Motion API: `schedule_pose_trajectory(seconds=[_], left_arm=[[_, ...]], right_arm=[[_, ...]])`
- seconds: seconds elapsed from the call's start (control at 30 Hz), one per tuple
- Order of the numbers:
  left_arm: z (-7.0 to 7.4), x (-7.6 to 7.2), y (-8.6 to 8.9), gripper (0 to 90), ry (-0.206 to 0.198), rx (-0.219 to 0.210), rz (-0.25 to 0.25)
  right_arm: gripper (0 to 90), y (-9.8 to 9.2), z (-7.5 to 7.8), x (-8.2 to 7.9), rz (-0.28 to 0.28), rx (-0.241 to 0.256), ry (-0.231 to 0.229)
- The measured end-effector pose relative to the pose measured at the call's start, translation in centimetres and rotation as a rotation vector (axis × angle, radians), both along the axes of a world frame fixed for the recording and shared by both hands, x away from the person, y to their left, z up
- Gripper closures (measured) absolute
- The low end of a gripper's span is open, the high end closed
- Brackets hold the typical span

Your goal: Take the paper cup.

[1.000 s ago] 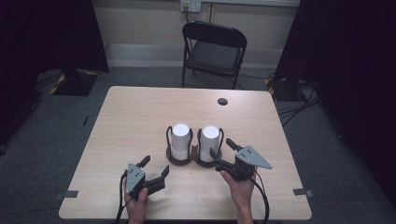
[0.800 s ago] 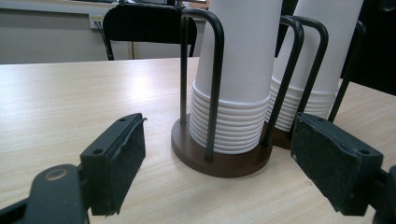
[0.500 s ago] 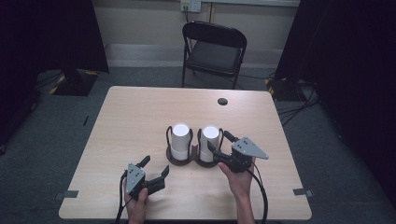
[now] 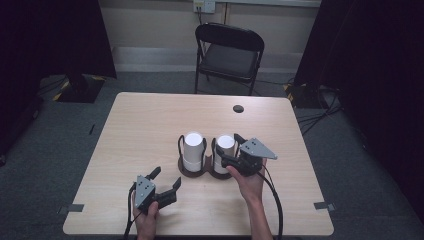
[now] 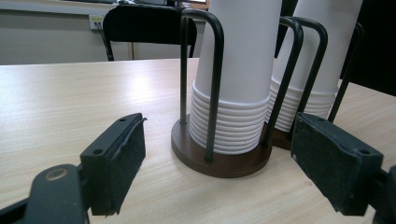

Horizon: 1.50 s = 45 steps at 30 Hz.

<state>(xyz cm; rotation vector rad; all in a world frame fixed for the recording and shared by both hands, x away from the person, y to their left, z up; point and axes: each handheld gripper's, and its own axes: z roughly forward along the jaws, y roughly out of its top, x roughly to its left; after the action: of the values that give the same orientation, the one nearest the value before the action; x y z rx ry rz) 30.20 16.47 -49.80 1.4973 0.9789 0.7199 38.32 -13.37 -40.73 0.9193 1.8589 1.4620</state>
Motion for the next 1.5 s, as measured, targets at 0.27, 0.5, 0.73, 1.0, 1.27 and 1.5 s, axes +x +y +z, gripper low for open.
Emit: schedule_pose_trajectory(seconds=[0.27,0.5,0.73,1.0,1.27,1.5], left_arm=[[0.0,0.0,0.0,17.7,0.000,0.000,0.000],[0.0,0.0,0.0,17.7,-0.001,0.001,0.000],[0.0,0.0,0.0,17.7,-0.001,0.000,0.000],[0.0,0.0,0.0,17.7,0.001,0.000,0.000],[0.0,0.0,0.0,17.8,0.000,0.000,-0.004],[0.0,0.0,0.0,17.8,-0.001,0.001,-0.003]], right_arm=[[24.4,0.4,-0.4,0.9,-0.001,-0.006,0.023],[24.5,0.5,-0.8,1.5,-0.012,-0.004,0.032],[27.5,0.6,-1.1,1.9,-0.009,-0.010,0.043],[31.7,1.0,-1.3,2.2,-0.014,-0.015,0.048],[33.5,0.9,-1.3,2.3,-0.017,-0.007,0.066],[33.7,0.8,-0.8,2.1,-0.027,0.002,0.040]])
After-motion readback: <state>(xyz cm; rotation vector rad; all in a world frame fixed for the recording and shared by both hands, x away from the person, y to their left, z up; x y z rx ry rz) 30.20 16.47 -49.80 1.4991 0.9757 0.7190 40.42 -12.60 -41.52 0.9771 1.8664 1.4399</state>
